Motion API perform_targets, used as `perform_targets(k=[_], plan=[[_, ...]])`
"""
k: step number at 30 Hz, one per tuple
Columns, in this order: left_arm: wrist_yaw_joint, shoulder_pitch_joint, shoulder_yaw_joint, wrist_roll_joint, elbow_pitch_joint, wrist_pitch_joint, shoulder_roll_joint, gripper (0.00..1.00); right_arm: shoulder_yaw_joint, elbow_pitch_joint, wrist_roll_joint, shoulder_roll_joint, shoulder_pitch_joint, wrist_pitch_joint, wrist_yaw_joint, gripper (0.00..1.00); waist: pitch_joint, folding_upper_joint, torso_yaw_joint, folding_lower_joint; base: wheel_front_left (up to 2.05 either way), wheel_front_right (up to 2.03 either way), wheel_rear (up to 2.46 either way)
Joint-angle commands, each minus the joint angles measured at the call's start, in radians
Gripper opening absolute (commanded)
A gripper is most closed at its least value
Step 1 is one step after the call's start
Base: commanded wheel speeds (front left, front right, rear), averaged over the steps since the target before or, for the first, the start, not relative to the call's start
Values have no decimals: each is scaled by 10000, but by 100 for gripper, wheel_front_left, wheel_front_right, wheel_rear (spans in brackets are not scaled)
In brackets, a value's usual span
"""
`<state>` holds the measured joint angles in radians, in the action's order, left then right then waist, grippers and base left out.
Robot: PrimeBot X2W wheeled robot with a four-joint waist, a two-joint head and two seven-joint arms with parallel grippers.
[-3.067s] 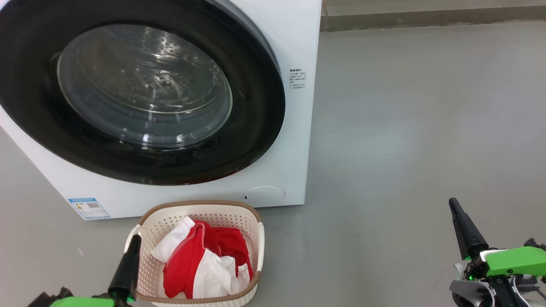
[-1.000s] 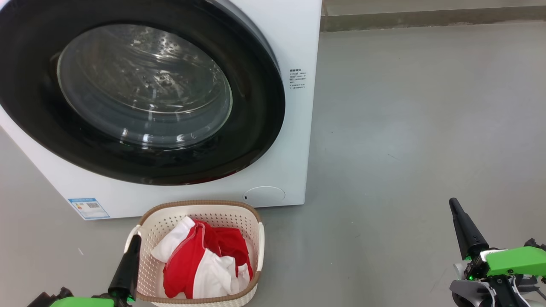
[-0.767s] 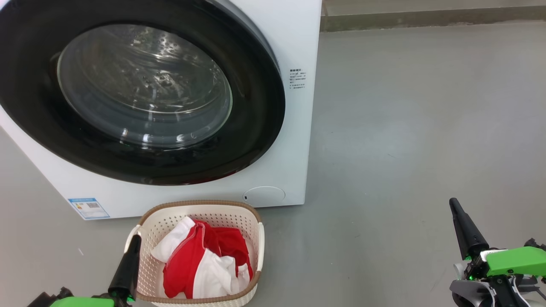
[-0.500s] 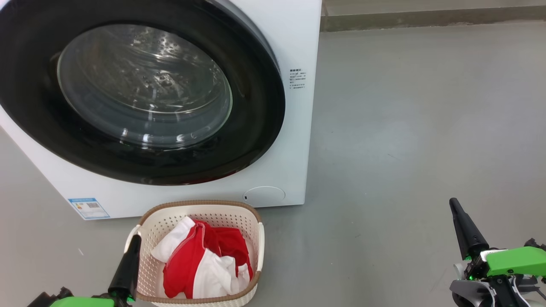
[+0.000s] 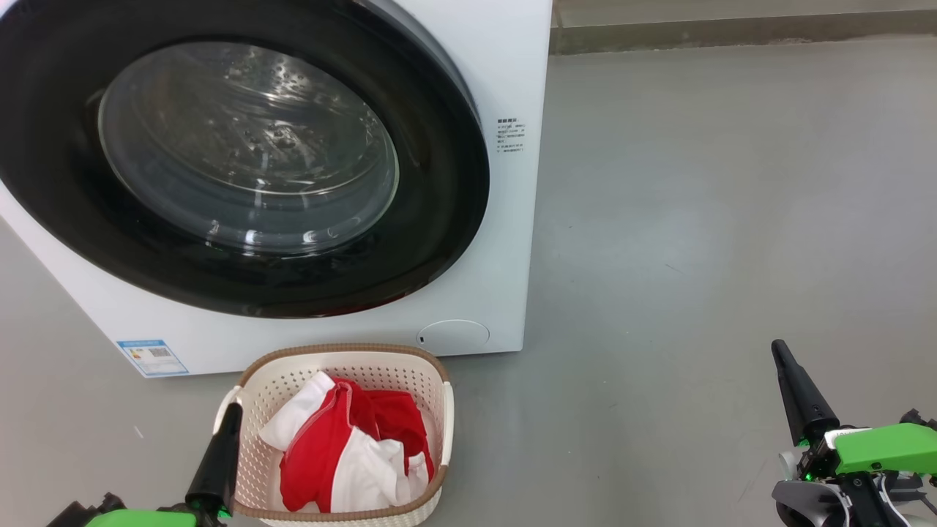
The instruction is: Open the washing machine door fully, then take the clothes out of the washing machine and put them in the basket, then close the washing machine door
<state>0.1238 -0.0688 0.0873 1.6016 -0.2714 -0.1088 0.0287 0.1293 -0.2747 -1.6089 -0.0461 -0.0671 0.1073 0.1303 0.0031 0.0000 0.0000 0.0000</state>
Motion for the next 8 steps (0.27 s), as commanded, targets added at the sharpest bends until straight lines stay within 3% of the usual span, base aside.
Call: perform_targets(k=[1,8], plan=[[69,-392,264,71,264,-44,215,0,-151,299,7,-46,-409,63,4,0,0,0,0,0,0,0,0],[69,-392,264,71,264,-43,215,0,-150,299,8,-45,-409,64,4,0,0,0,0,0,0,0,0]])
